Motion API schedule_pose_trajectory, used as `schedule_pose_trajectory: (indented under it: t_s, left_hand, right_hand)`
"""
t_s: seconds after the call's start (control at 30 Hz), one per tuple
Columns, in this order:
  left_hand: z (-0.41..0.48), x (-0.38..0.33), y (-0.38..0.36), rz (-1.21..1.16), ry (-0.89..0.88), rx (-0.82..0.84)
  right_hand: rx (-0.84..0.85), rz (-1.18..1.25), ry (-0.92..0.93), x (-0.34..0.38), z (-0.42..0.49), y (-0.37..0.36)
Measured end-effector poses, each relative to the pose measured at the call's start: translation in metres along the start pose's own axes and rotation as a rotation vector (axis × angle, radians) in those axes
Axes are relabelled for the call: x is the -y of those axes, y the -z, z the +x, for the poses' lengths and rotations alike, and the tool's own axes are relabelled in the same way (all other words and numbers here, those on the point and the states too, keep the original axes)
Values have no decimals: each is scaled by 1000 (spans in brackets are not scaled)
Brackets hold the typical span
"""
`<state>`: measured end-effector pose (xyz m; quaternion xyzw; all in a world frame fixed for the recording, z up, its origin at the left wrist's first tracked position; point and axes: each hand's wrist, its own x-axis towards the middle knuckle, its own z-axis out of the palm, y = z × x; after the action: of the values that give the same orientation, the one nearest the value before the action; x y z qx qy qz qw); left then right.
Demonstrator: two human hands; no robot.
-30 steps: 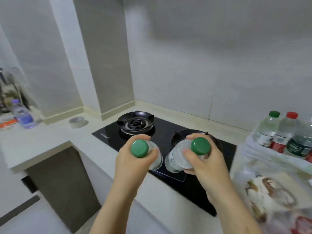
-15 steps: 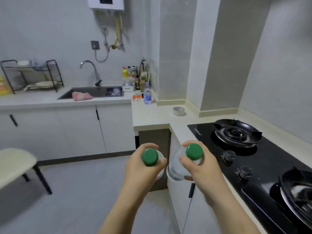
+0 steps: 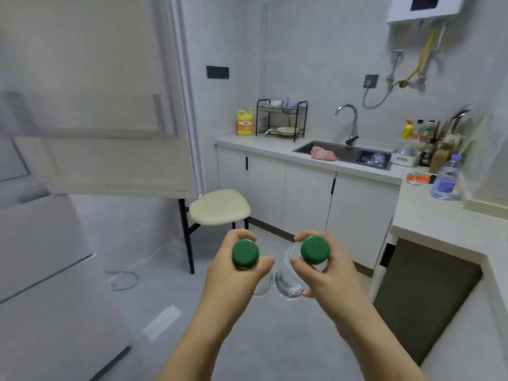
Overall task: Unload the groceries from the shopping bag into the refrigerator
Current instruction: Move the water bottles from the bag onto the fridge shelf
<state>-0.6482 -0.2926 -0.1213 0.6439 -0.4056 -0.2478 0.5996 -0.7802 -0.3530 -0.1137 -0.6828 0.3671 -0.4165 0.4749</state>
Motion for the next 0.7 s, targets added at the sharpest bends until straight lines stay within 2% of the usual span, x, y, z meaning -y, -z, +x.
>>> schedule_pose_trajectory:
  t_s: [0.27, 0.43, 0.7]
  left_hand:
    - [7, -11, 137, 54, -44, -415]
    - [23, -20, 227, 55, -119, -663]
    - [51, -25, 362, 4, -351, -943]
  right_hand:
    - [306, 152, 181, 49, 30, -133]
    - [364, 272, 271, 86, 44, -228]
    - [441, 437, 430, 154, 59, -373]
